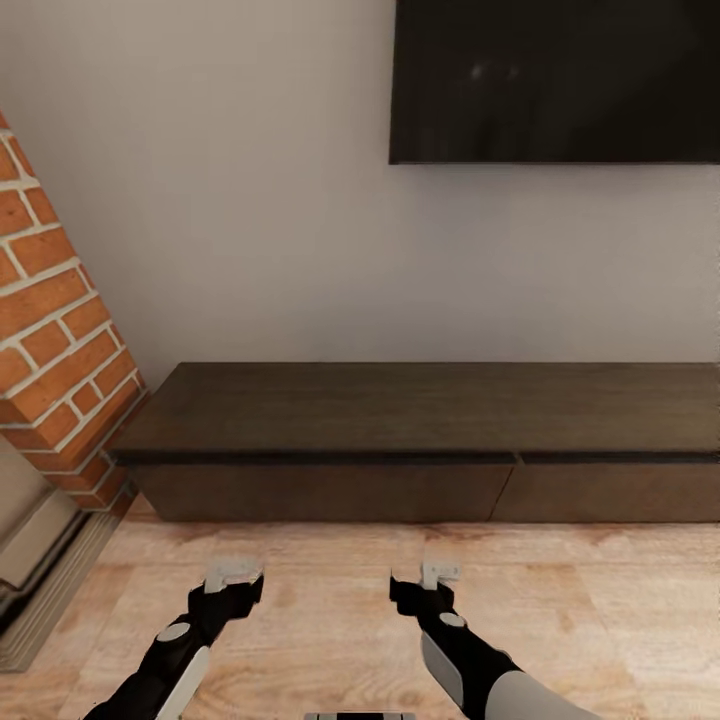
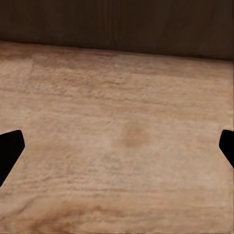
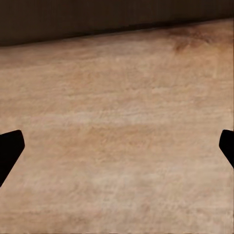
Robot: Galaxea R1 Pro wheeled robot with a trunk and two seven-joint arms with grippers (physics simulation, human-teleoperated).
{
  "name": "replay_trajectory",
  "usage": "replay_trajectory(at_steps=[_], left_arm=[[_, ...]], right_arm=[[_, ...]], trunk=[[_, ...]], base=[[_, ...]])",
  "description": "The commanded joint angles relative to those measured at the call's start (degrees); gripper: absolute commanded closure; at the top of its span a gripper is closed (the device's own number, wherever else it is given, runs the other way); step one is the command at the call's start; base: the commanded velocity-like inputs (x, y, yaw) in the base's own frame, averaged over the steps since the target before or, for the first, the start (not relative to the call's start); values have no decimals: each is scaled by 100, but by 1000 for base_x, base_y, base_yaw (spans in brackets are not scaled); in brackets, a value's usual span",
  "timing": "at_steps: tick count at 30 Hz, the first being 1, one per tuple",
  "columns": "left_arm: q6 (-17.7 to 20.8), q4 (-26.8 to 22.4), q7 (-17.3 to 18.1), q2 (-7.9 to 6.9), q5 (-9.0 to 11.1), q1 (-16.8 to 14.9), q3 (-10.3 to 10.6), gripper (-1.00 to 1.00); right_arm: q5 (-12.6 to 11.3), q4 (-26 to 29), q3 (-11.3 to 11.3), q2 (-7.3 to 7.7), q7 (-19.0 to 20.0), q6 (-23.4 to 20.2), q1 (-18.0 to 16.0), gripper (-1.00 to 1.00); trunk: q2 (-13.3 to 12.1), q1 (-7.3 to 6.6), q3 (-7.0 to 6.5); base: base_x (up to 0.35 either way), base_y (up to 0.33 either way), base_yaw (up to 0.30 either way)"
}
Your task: Place each of the two pumpkins and all three candles from the living room inside a cabinet in the living room (use any cabinet), then make sure every cabinet is closed, and position the cauldron so it is next to a table in the living room.
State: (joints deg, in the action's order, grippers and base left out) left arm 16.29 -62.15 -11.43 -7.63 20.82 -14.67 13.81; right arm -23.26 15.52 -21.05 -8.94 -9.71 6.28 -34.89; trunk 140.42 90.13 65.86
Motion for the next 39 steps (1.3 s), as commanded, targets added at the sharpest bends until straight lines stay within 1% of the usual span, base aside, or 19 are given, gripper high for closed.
replay_trajectory(at_steps=[1, 2, 3, 4, 5, 7, 8, 9, 10, 11, 13, 17, 21, 27, 32, 34, 36, 38, 39], left_arm=[[419, -156, 7, -11, 4, 0, -84, -100], [638, -247, 11, -12, 5, 0, -141, -100], [1100, -461, 20, -15, 7, 0, -278, -100], [1340, -579, 23, -14, 8, 0, -349, -100], [1817, -817, 27, -10, 8, 0, -477, -100], [2251, -1028, 33, -1, 9, -1, -568, -100], [2610, -1183, 37, 5, 9, -1, -632, -100], [2760, -1238, 39, 7, 8, -1, -657, -100], [3005, -1317, 41, 10, 7, -1, -689, -100], [3099, -1346, 41, 11, 8, -1, -701, -100], [3293, -1405, 43, 18, 9, -1, -724, -100], [3511, -1454, 41, 23, 10, -1, -742, -100], [3769, -1480, 33, 30, 10, -1, -747, -100], [3838, -1492, 20, 36, 10, -1, -748, -100], [3845, -1493, 13, 44, 10, -1, -748, -100], [3849, -1493, 9, 78, 8, -1, -748, -100], [3852, -1493, 5, 146, -4, -1, -746, -100], [3849, -1493, -4, 252, -23, -1, -730, -100], [3849, -1492, -5, 264, -25, -1, -723, -100]], right_arm=[[-89, 103, 108, 1, -8, -330, 0, -100], [-133, 159, 156, 3, -11, -489, 2, -100], [-224, 263, 244, 24, -15, -816, 4, -100], [-271, 310, 288, 38, -16, -989, 7, -100], [-375, 377, 376, 61, -18, -1366, 11, -100], [-487, 423, 455, 79, -20, -1753, 13, -100], [-587, 459, 511, 98, -17, -2106, 15, -100], [-627, 473, 531, 111, -17, -2257, 16, -100], [-684, 494, 563, 143, -14, -2484, 16, -100], [-704, 503, 574, 161, -10, -2564, 17, -100], [-745, 519, 598, 209, 2, -2722, 17, -100], [-780, 529, 617, 250, 26, -2841, 57, -100], [-785, 531, 638, 264, 24, -2829, 245, -100], [-786, 531, 649, 284, 30, -2769, 299, -100], [-786, 529, 643, 282, 18, -2510, 307, -100], [-786, 530, 645, 284, 24, -2471, 307, -100], [-786, 531, 645, 286, 27, -2451, 307, -100], [-782, 536, 642, 284, 22, -2459, 308, -100], [-784, 535, 643, 287, 25, -2467, 308, -100]], trunk=[[0, 0, 0], [0, 0, 0], [0, 0, 0], [0, 0, 0], [0, 0, 0], [0, 0, 0], [0, 0, 0], [0, 0, 0], [0, 0, 0], [0, 0, 0], [-80, -44, -36], [-241, -132, -108], [-401, -220, -179], [-642, -351, -287], [-842, -461, -377], [-922, -505, -413], [-1003, -549, -449], [-1083, -593, -485], [-1123, -615, -503]], base=[[-75, 0, 0], [-60, 0, 0], [-39, 0, 0], [-31, 0, 0], [-20, 0, 0], [-14, 0, 0], [-8, 0, 0], [-6, 0, 0], [-4, 0, 0], [-3, 0, 0], [-2, 0, 0], [0, 0, 0], [0, 0, 0], [0, 0, 0], [0, 0, 0], [0, 0, 0], [0, 0, 0], [0, 0, 0], [0, 0, 0]])
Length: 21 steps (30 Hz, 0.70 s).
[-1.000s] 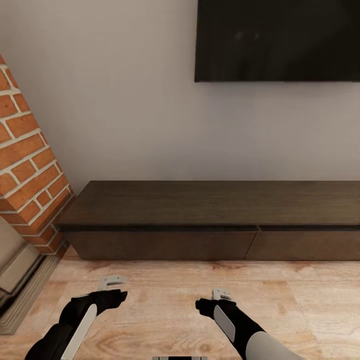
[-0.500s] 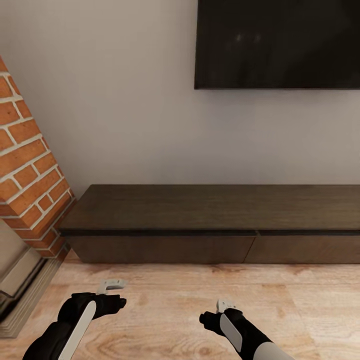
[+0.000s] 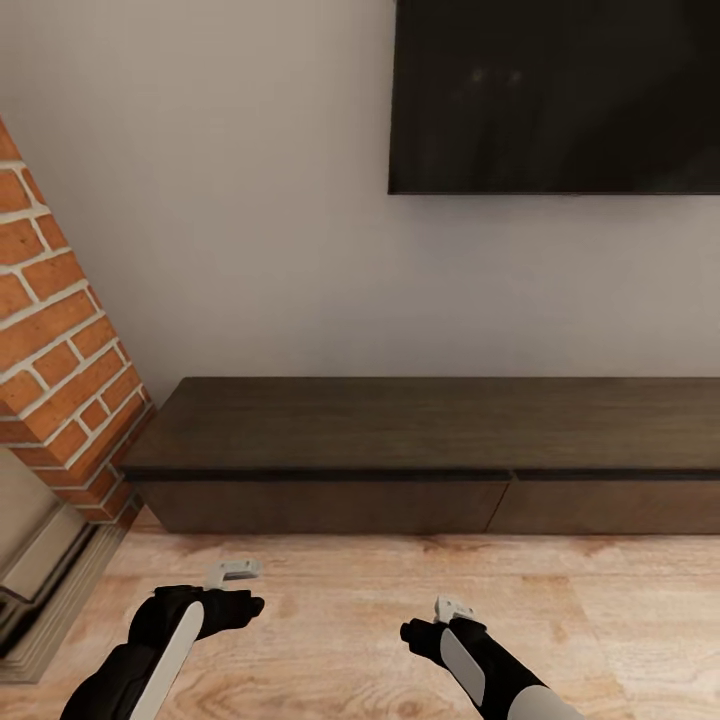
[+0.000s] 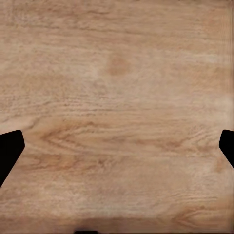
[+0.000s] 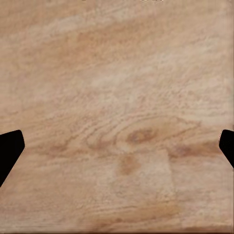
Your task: Place each of the two pumpkins and all three candles from the living room inside a cabinet in the living room (use any cabinet), then make sure every cabinet is closed, and position the cauldron so it is next to a table in the living room.
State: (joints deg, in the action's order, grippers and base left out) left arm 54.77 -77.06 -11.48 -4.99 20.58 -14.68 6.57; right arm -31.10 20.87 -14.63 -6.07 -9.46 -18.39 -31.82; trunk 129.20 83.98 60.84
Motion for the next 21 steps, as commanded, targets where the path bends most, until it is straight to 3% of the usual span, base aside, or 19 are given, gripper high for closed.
replay_trajectory(at_steps=[1, 8, 11, 18, 21], left_arm=[[1, 3, -2, 25, -6, 0, 14, -100], [6, 22, -3, 40, 5, 0, 5, -100], [7, 37, -4, 47, 6, 0, 5, -100], [8, 42, -4, 50, 16, 0, 10, -100], [7, 42, -4, 50, 12, 0, 11, -100]], right_arm=[[-2, -2, 2, 10, 7, -15, 0, -100], [-6, -16, -1, 108, 22, 24, 2, -100], [-3, -14, 4, 132, 29, 230, 118, -100], [-3, -46, 10, 147, 28, 471, 252, -100], [-10, -59, 7, 255, 21, 505, 266, -100]], trunk=[[-42, -23, -18], [-322, -176, -144], [-443, -242, -193], [-723, -396, -283], [-844, -462, -324]], base=[[0, 0, 0], [-1, 0, 0], [-102, 0, -43], [-256, 0, -177], [-150, 0, -242]])
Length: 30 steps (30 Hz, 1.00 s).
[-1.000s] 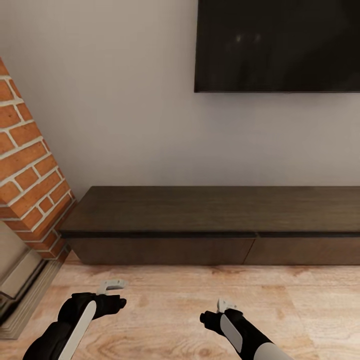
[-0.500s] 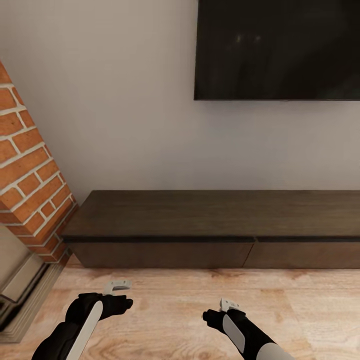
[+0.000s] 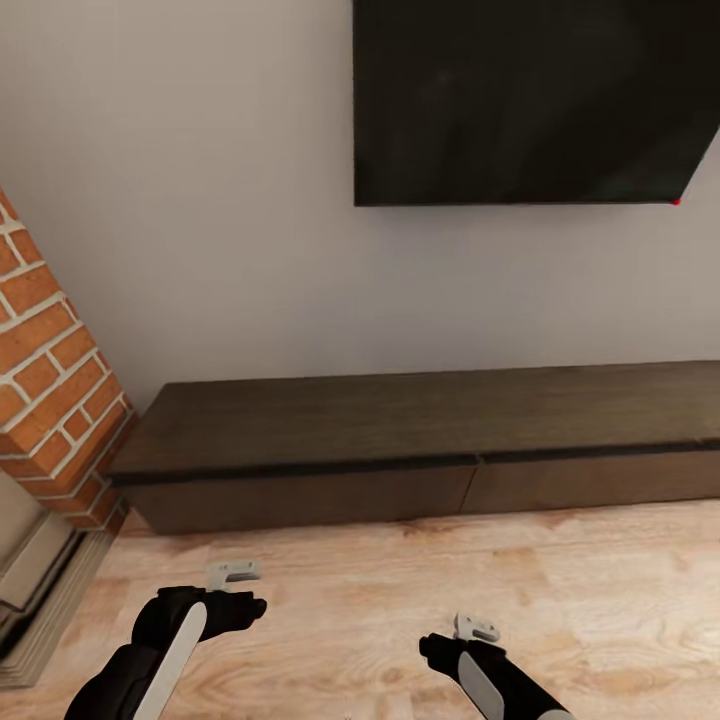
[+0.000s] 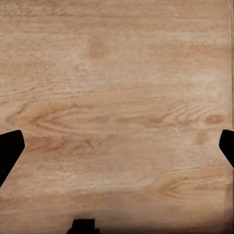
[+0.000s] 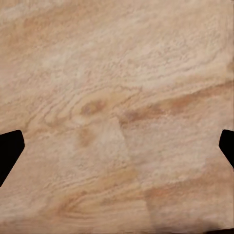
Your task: Place each of the two pumpkins and all three candles from the living room inside a cabinet in the living room (use any cabinet), then make sure every cabinet is closed, and position the cauldron so it is next to a table in the living room.
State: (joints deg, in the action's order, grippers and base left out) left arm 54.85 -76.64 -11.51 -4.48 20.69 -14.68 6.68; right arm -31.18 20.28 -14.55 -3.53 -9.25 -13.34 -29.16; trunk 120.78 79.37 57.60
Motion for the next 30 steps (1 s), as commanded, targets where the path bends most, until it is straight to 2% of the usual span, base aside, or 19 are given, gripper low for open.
replay_trajectory(at_steps=[1, 6, 22, 30], left_arm=[[0, 0, 0, 0, -1, 0, 0, -100], [0, 0, 0, 0, -17, 0, 4, -100], [0, 1, 0, 1, -34, 0, 10, -100], [0, 0, 0, 1, -32, 0, 9, -100]], right_arm=[[-5, -2, 2, 58, -2, 9, 3, -100], [-10, -8, 4, 164, -6, 28, 6, -100], [-9, -30, 7, 193, -13, 49, 7, -100], [-11, -33, 30, 301, -13, 70, 7, -100]], trunk=[[-42, -23, -14], [-242, -132, -86], [-884, -484, -318], [-1205, -660, -434]], base=[[-69, 0, -252], [-27, 0, -258], [-2, 0, -261], [0, 0, -261]])
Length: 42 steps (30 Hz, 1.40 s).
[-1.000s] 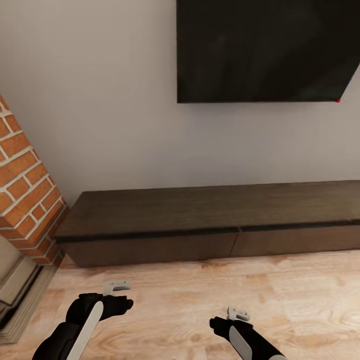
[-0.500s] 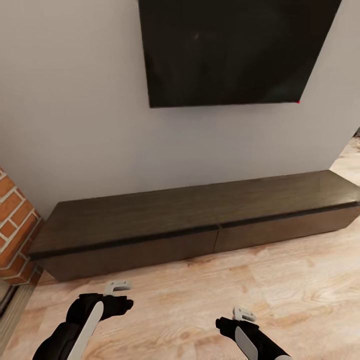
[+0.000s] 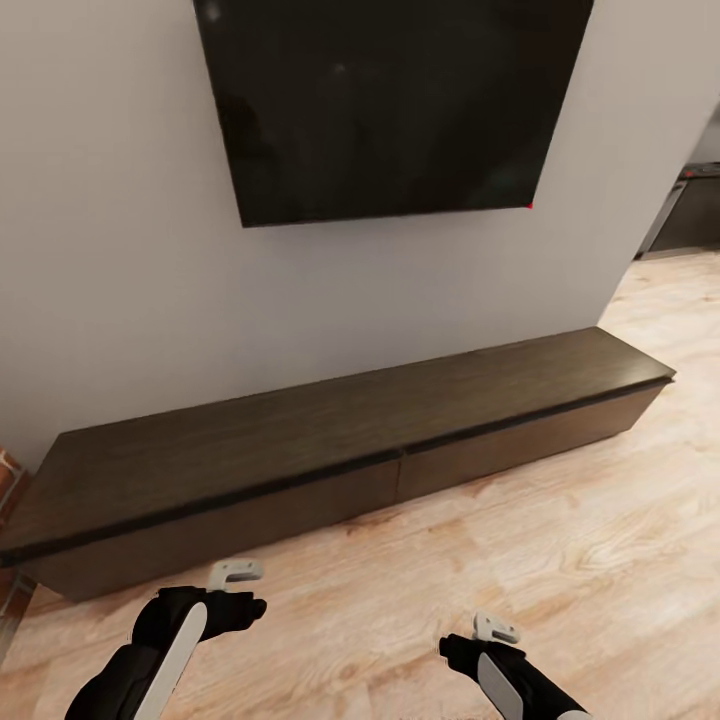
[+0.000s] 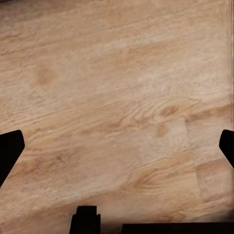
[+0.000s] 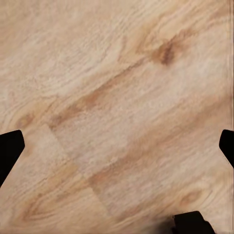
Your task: Place each of the two pumpkins and all three candles from the living room inside a cabinet in the living room (use any cabinet), then make sure every cabinet is closed, and position the cauldron so it is next to a table in the living room.
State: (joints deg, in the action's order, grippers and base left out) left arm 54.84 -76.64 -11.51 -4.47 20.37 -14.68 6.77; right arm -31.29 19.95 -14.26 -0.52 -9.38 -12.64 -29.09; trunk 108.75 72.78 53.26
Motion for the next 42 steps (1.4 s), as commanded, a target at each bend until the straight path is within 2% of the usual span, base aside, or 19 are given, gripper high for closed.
replay_trajectory(at_steps=[1, 9, 42], left_arm=[[0, 0, 0, 0, 2, 0, 0, -100], [0, 0, 0, -1, 2, 0, 0, -100], [-7, 0, 0, 13, 2, 0, 25, -100]], right_arm=[[0, 0, 40, 6, 2, 3, 0, -100], [0, -1, 274, 16, 7, 15, 0, -100], [0, -236, 362, 8, -2, 276, 0, -100]], trunk=[[-42, -23, -15], [-362, -198, -131], [-1686, -923, -609]], base=[[0, 0, -261], [0, 0, -262], [0, 0, -261]])
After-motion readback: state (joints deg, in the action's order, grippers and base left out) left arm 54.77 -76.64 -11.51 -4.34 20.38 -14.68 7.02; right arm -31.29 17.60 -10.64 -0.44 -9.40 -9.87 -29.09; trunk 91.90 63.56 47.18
